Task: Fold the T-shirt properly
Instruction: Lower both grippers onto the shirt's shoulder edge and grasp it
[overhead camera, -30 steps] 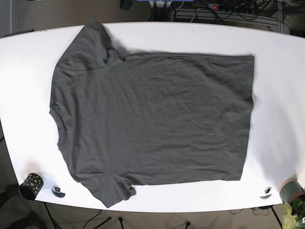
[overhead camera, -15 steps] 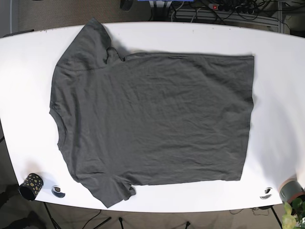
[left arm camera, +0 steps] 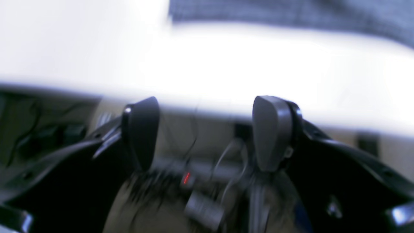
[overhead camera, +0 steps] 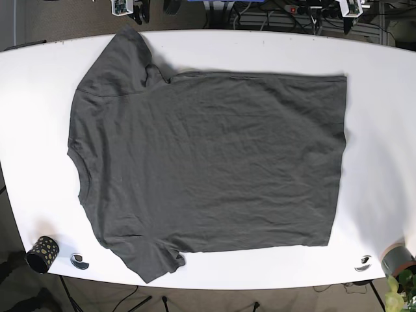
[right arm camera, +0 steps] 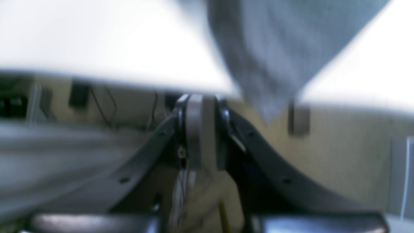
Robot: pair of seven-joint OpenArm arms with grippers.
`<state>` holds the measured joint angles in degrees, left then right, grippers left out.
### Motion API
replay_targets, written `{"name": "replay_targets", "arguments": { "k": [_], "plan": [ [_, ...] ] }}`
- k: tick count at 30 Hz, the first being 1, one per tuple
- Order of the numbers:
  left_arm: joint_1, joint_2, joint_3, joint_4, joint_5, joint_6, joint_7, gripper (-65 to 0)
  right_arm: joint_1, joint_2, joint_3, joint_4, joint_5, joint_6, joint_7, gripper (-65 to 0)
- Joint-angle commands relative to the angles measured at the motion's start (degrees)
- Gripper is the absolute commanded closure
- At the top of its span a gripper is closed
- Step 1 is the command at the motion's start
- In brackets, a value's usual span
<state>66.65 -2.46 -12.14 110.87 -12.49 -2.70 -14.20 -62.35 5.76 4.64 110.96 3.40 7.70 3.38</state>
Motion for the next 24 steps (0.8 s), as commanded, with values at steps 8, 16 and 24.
{"name": "replay_targets", "arguments": {
  "k": [8,16,24],
  "plan": [
    [-4.5,-0.3,-0.4,1.1,-2.7,0.3,-1.3,-46.8,6.0,-1.4,0.0,0.9,0.3,0.16,1.2,-7.1],
    [-8.1,-1.0,-0.2,0.6,-2.7,0.2,-1.2,-47.8,11.7,-3.5,0.1,0.8,0.4,0.34,1.1,-12.8],
    [-11.2,-3.7,1.5,0.7,-3.4,0.1,4.4,-47.8,13.9,-6.4,1.2,0.9,0.4,0.25,-1.0,-39.6]
  ]
}}
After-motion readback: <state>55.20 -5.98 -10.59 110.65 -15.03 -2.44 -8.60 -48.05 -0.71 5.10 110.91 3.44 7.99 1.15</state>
